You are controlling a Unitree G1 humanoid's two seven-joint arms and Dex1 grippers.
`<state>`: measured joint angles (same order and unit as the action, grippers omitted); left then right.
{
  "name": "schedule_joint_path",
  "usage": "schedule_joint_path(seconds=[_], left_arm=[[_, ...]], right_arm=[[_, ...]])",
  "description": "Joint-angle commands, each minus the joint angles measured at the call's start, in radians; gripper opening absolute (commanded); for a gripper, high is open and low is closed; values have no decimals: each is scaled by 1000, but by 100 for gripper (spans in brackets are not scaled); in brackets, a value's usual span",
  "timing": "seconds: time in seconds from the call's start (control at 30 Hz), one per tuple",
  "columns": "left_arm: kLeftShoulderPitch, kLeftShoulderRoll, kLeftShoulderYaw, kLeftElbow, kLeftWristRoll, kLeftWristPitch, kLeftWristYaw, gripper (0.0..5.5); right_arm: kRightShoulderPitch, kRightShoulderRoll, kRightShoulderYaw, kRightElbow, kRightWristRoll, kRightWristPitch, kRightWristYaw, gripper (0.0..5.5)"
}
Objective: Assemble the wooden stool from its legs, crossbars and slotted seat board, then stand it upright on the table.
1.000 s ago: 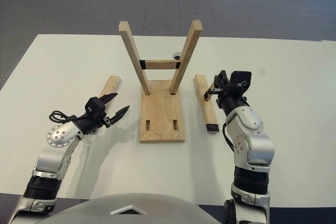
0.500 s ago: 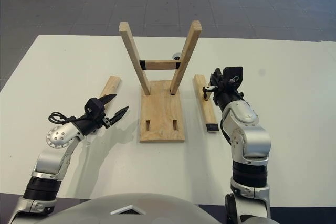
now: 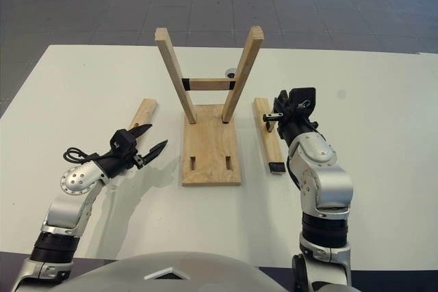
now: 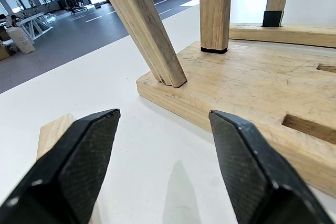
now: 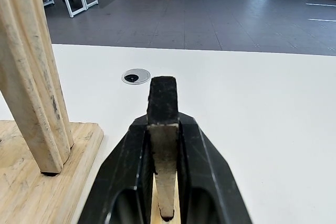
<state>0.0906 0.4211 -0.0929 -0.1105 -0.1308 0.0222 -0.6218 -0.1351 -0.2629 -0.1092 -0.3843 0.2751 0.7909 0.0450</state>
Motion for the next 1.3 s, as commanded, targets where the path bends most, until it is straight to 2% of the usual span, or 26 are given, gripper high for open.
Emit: schedule_joint_path(seconds=[0.03,0.07,0.1,0.43,0.63,0.77,0.9,1.13,1.3], left_arm=[[7,11,2,-6,11,-6,-1,315],[8,11,2,-7,11,-5,0,315],[9,10,1,-9,11,-4,1,315],[19,10,28,19,-2,-3,3,315],[23,9,28,30,2,-11,1,315],[26,9,30,39,4,-16,4,315],[25,6,29,43,6,-17,7,315],[18,5,27,49,5,-20,6,315],[21,2,25,47,6,-20,8,315]], right_arm=[[31,-2,3,27,-22,86,-16,41],[27,-5,0,22,-29,89,-23,41],[22,-7,-3,18,-32,89,-26,78],[-28,7,-12,-48,-43,77,-26,238],[-98,10,-39,-149,-19,149,-33,342],[-229,45,-118,-198,13,222,-71,342],[-334,83,-188,-133,27,231,-112,342],[-342,97,-132,45,-42,104,-130,342],[-359,92,-134,-38,-63,-37,-131,342]])
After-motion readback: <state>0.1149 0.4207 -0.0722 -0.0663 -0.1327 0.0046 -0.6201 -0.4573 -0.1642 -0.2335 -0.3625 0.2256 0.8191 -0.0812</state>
